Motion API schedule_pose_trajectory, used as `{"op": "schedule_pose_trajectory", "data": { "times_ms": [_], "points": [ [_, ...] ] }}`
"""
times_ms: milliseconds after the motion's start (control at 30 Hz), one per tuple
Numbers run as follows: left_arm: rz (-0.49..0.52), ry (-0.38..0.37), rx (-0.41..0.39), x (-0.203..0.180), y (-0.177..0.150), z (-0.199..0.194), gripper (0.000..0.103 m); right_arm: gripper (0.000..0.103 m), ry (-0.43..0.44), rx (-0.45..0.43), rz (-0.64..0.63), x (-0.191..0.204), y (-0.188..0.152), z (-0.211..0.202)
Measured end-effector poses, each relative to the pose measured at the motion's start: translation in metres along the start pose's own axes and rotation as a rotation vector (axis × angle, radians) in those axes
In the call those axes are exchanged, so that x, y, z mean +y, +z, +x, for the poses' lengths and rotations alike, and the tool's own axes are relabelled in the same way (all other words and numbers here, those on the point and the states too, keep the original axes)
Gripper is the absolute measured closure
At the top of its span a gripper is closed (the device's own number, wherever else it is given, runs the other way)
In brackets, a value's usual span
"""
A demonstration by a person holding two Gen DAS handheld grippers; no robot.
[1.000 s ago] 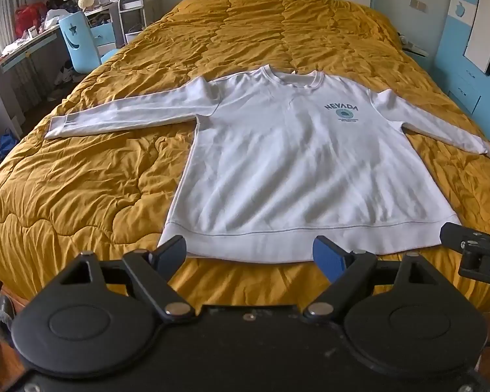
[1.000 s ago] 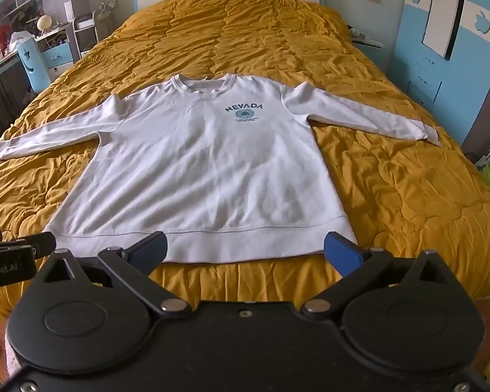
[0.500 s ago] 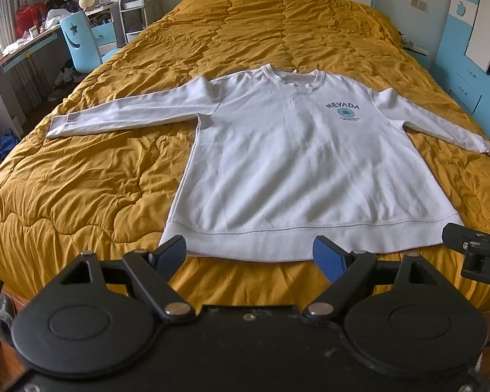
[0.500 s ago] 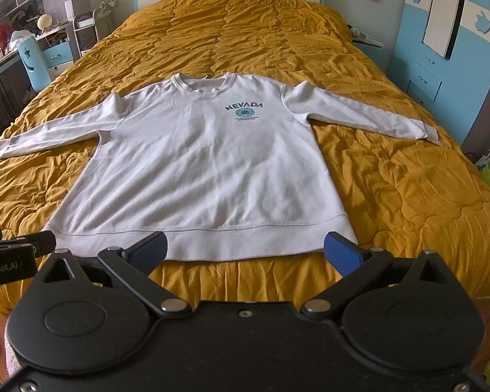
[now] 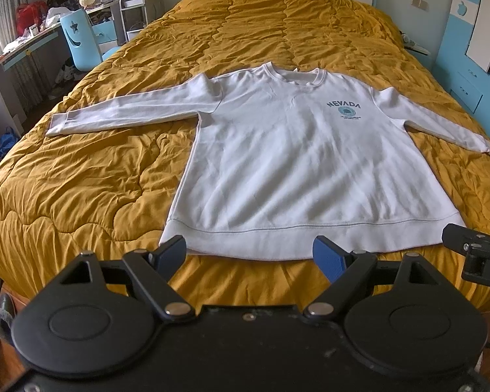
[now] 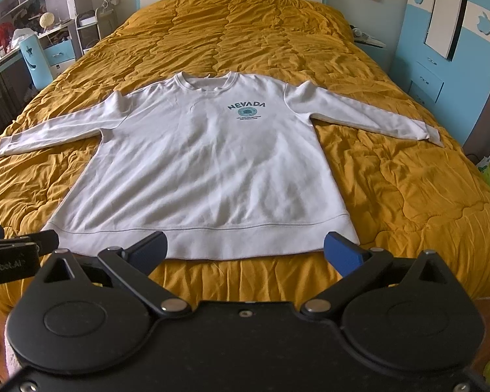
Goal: Fold small clothes
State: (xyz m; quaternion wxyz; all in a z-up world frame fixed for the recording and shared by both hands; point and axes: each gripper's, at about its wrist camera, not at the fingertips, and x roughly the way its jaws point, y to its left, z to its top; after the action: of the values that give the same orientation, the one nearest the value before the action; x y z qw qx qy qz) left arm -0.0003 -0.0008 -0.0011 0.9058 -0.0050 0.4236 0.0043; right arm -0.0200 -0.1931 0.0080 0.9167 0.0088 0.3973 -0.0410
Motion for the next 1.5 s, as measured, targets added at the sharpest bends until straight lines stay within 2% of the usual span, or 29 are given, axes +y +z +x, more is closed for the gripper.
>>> {"op": "schedule_pose_trajectory", "data": {
  "times_ms": [1500],
  "points": [
    [-0.001,0.004,0.007,0.0001,0.0007,0.0043,0.016,0.0,0.01,0.014,-0.015,0.0076,-0.0013,0.0021]
  ]
}}
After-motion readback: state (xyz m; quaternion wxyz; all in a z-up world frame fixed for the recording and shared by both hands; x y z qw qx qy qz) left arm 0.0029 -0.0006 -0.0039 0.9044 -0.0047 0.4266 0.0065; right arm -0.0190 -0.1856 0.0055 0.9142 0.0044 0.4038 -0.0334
